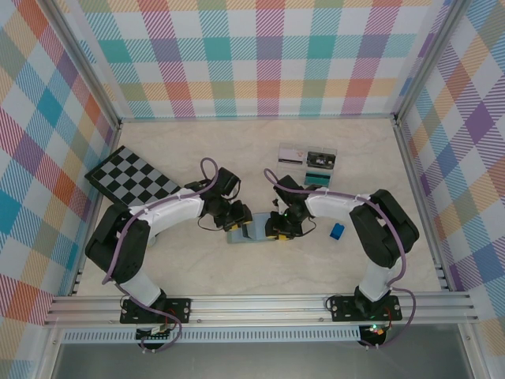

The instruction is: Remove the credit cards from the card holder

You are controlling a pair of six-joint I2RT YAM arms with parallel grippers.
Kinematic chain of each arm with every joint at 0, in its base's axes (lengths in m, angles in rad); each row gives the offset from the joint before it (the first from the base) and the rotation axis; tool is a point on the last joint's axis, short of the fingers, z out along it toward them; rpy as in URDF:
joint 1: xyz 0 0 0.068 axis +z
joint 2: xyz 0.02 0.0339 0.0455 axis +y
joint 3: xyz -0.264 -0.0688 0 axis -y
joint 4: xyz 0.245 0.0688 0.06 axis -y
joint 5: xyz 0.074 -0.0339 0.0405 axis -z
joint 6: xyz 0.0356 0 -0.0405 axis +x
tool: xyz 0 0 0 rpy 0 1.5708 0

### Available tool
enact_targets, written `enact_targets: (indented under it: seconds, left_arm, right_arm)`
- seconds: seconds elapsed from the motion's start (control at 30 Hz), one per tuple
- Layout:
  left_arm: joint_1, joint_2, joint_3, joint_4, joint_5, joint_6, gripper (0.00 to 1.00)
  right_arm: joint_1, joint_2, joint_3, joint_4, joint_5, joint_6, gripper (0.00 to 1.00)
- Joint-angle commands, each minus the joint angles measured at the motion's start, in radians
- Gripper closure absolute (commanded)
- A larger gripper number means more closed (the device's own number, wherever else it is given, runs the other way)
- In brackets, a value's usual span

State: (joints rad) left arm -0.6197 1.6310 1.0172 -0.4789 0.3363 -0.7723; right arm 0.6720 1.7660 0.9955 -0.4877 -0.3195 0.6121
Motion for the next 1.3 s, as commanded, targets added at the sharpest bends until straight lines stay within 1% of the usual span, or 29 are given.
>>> enact_targets:
  seconds: [0.0, 0.27, 0.4, 0.57, 0.73, 0.8, 0.93, 1.1, 1.27]
  left_arm:
    - [-0.015, -0.019, 0.003, -0.013, 0.029, 0.022, 0.6]
    - [-0.015, -0.005, 0.009, 0.039, 0.085, 0.02, 0.68]
    - [-0.017, -0.013, 0.006, 0.077, 0.119, 0.016, 0.69]
    - [-0.021, -0.01, 0.016, 0.095, 0.14, 0.017, 0.7]
    - [-0.027, 0.014, 0.029, 0.09, 0.136, 0.018, 0.72]
    - [-0.027, 0.023, 0.035, 0.072, 0.117, 0.022, 0.73]
    - [-0.028, 0.036, 0.049, -0.009, 0.038, 0.032, 0.76]
    - [-0.028, 0.03, 0.044, -0.107, -0.074, 0.04, 0.76]
    - [-0.028, -0.017, 0.033, -0.199, -0.201, 0.035, 0.75]
  right_arm:
    - [0.009, -0.024, 0.01, -0.026, 0.046, -0.023, 0.65]
    - [0.009, -0.052, 0.009, -0.02, 0.041, -0.022, 0.64]
    - [0.008, -0.052, 0.008, -0.019, 0.039, -0.021, 0.64]
    - [0.009, -0.077, 0.005, -0.02, 0.068, -0.013, 0.64]
    - [0.009, -0.124, -0.011, -0.02, 0.12, -0.001, 0.62]
    - [0.008, -0.142, -0.019, -0.013, 0.129, 0.0, 0.61]
    - [0.009, -0.157, -0.023, -0.001, 0.129, 0.001, 0.6]
    - [0.009, -0.134, -0.012, 0.026, 0.067, -0.011, 0.61]
    - [0.009, -0.11, 0.0, 0.062, 0.008, -0.012, 0.63]
